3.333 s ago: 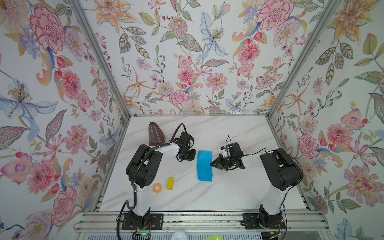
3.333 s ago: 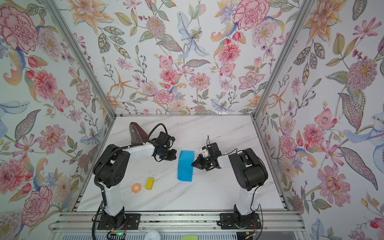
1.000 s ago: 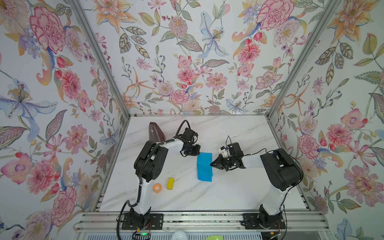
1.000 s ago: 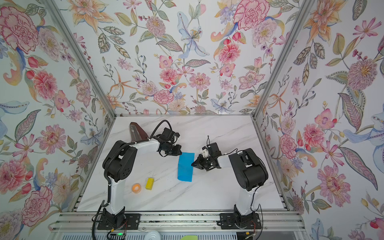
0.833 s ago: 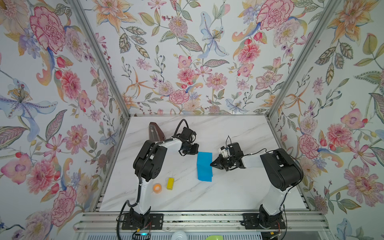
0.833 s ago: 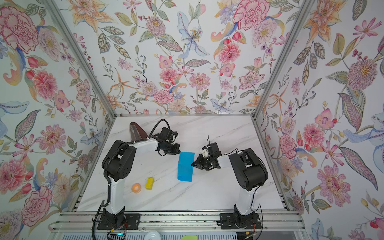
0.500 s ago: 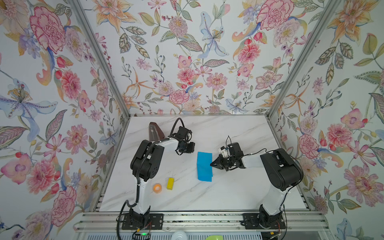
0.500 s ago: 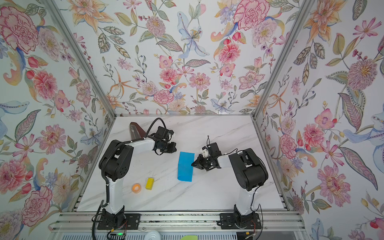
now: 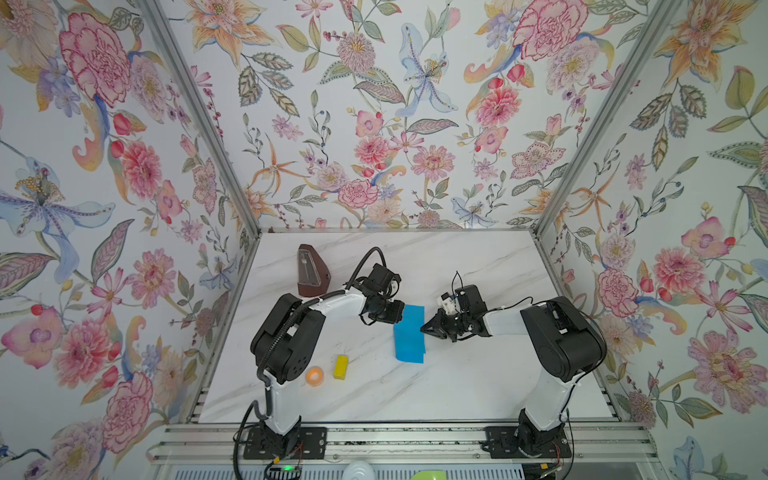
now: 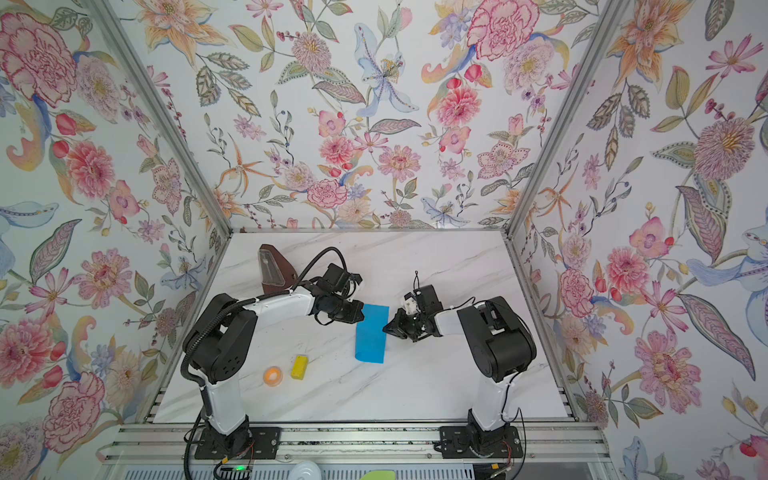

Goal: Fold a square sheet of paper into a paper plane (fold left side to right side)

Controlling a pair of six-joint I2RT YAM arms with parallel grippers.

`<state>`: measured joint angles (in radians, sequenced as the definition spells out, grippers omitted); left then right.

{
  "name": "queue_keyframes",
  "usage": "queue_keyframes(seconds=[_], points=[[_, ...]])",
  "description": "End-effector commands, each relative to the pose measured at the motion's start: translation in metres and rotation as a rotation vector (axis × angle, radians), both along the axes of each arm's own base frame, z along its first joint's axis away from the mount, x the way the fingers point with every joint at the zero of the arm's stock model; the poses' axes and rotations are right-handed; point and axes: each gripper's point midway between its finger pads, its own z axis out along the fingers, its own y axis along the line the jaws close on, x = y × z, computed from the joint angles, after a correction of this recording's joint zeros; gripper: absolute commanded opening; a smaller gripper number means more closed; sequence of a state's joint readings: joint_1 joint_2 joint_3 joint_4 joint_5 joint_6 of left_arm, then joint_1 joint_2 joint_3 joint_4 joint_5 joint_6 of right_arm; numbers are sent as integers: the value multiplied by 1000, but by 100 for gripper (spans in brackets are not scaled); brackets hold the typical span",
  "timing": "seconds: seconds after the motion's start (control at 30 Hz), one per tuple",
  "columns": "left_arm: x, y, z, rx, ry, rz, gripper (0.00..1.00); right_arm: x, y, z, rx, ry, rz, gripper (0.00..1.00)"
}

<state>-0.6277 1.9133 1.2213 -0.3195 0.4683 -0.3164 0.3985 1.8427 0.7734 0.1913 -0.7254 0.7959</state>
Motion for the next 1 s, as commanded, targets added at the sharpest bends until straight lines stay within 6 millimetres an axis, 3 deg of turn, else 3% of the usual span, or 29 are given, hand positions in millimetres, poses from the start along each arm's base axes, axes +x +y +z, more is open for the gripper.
queue_keyframes(seconds=[0.0, 0.23, 0.8, 0.97], points=[[-19, -2, -7, 1, 60, -9, 0, -25, -19, -37, -127, 123, -17, 0], [-32, 10, -25, 52, 96, -15, 0, -24, -19, -36, -130, 122, -13, 0], [-48, 81, -64, 238, 118, 92, 0, -25, -23, -38, -138, 126, -20, 0], [-43, 76, -51, 199, 98, 98, 0, -25, -22, -37, -137, 123, -20, 0]])
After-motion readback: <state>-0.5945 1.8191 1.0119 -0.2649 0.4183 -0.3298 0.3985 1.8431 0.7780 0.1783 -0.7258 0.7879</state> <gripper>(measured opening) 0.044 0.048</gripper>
